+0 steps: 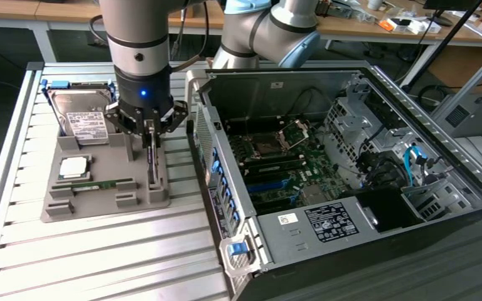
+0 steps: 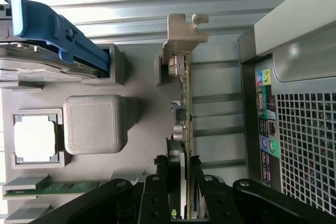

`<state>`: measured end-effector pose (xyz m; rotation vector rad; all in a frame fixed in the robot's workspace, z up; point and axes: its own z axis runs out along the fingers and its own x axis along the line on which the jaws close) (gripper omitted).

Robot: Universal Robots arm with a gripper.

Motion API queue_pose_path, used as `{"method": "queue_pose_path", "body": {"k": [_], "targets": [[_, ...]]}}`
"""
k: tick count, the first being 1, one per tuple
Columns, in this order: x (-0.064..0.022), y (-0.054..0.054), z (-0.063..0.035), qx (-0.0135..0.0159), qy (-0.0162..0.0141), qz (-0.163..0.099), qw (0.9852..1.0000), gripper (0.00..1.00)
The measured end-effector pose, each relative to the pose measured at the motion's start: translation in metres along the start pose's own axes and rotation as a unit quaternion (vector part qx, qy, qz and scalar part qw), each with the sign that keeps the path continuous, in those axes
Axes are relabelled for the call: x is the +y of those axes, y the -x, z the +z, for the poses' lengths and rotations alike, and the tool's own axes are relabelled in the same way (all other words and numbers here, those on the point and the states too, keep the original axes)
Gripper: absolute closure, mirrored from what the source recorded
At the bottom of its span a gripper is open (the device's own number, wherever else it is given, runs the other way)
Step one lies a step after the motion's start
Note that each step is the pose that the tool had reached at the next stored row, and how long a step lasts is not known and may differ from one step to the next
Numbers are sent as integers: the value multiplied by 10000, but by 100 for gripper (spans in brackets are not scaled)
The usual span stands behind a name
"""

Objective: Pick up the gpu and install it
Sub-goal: 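Pick up the gpu and move the gpu toward the slot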

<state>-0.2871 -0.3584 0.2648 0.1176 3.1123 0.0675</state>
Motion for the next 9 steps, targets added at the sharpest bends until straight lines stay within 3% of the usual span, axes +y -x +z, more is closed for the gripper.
{"method": "queue_pose_path", "body": {"k": [9], "targets": [[1, 0, -18, 0, 0, 0, 10000, 73]]}}
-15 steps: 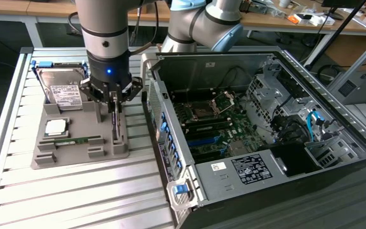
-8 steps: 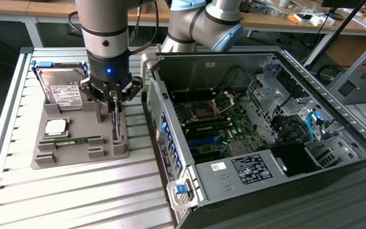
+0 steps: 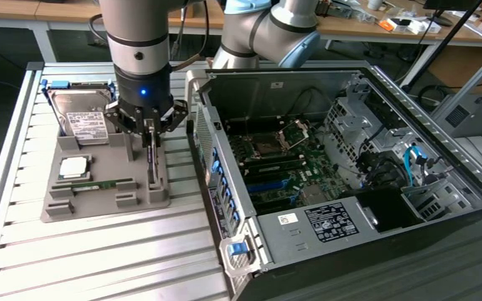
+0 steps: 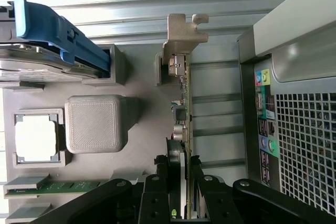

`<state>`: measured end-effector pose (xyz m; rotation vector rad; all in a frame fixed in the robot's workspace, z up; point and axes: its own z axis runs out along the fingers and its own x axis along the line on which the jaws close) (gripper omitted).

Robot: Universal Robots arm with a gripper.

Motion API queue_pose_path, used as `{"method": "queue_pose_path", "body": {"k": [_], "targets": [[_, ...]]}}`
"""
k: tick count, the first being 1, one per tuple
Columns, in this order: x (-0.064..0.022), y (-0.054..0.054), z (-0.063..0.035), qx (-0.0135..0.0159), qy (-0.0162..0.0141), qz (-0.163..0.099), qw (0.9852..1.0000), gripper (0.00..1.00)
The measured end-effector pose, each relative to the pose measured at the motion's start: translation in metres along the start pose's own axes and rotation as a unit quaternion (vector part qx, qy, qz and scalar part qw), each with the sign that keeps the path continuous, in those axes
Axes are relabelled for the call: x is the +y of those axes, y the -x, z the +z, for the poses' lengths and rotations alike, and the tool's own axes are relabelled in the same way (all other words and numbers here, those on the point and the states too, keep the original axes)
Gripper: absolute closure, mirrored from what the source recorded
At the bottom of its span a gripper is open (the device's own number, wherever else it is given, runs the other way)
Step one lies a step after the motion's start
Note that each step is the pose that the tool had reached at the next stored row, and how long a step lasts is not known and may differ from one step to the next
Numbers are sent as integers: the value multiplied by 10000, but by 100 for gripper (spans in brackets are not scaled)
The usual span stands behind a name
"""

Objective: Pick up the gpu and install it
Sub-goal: 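Pick up the gpu and move the gpu toward the slot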

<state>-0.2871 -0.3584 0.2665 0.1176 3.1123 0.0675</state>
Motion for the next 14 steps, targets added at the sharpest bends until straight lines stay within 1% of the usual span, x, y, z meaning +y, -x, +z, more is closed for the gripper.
{"method": "queue_pose_path", "body": {"k": [14], "targets": [[1, 1, -26, 0, 0, 0, 10000, 73]]}}
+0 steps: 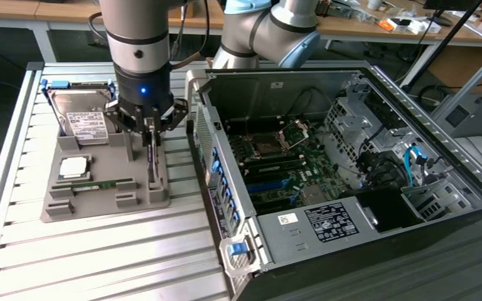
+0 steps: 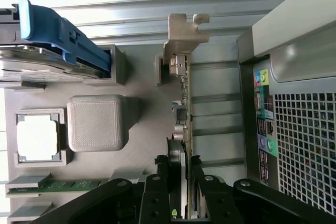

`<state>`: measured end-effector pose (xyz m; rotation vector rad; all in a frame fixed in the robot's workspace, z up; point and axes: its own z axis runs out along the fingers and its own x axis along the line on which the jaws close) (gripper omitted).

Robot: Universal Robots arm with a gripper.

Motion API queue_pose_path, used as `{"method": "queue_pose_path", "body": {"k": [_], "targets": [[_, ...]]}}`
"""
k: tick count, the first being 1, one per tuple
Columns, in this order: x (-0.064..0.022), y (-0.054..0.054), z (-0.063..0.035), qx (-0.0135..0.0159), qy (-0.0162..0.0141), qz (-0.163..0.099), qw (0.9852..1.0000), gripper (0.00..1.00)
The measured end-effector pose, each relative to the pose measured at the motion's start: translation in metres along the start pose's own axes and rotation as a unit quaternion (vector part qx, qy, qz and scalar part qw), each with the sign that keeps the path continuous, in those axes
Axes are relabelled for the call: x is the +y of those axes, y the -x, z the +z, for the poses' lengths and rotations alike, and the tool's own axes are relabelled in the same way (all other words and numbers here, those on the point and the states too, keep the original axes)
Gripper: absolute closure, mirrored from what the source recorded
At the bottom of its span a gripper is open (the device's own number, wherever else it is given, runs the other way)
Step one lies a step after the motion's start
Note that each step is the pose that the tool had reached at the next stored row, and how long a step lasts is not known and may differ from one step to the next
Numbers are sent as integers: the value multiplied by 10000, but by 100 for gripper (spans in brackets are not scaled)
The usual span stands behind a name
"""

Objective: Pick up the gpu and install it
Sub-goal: 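Pick up the gpu and move the gpu toward the slot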

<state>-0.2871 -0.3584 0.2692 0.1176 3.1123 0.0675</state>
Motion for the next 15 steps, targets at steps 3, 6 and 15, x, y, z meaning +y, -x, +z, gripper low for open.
{"method": "queue_pose_path", "body": {"k": [3, 6, 15], "targets": [[0, 0, -6, 0, 0, 0, 10000, 73], [0, 0, -12, 0, 0, 0, 10000, 73], [1, 1, -31, 0, 0, 0, 10000, 73]]}}
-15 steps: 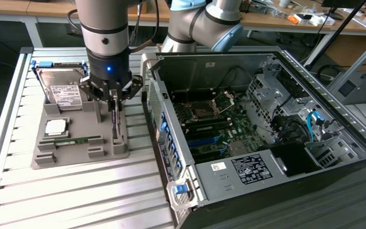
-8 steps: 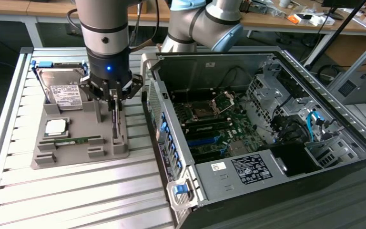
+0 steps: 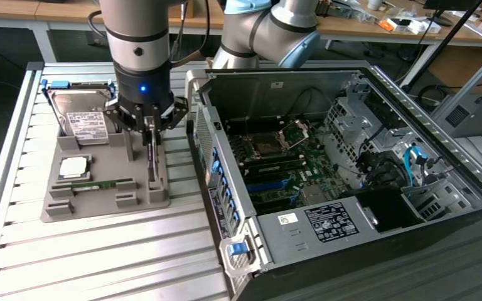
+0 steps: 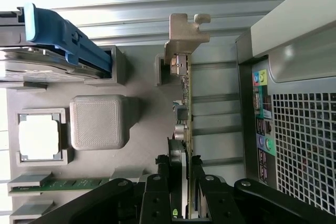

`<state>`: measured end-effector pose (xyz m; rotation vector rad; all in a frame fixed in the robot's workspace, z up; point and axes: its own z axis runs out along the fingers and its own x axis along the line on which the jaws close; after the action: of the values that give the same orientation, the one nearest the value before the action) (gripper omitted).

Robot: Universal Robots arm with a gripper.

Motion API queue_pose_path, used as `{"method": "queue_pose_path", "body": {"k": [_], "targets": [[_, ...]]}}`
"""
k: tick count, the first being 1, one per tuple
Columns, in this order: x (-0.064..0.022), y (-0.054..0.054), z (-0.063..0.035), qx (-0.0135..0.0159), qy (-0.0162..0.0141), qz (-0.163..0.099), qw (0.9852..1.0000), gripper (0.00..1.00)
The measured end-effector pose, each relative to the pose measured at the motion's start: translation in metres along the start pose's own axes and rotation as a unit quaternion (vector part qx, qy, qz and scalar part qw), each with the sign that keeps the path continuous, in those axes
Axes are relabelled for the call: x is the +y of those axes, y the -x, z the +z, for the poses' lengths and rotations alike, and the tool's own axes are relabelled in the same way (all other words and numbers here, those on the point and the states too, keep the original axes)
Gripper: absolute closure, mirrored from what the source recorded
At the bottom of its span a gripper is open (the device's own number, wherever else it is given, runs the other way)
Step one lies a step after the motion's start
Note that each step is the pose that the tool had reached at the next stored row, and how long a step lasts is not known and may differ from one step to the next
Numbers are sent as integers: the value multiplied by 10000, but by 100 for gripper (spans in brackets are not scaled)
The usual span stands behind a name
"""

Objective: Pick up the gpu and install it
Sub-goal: 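Pick up the gpu and move the gpu toward the slot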

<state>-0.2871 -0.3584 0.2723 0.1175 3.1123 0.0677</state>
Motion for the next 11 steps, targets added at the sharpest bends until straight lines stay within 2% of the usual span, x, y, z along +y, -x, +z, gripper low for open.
{"method": "queue_pose_path", "body": {"k": [11], "targets": [[1, 1, -25, 0, 0, 0, 10000, 73]]}}
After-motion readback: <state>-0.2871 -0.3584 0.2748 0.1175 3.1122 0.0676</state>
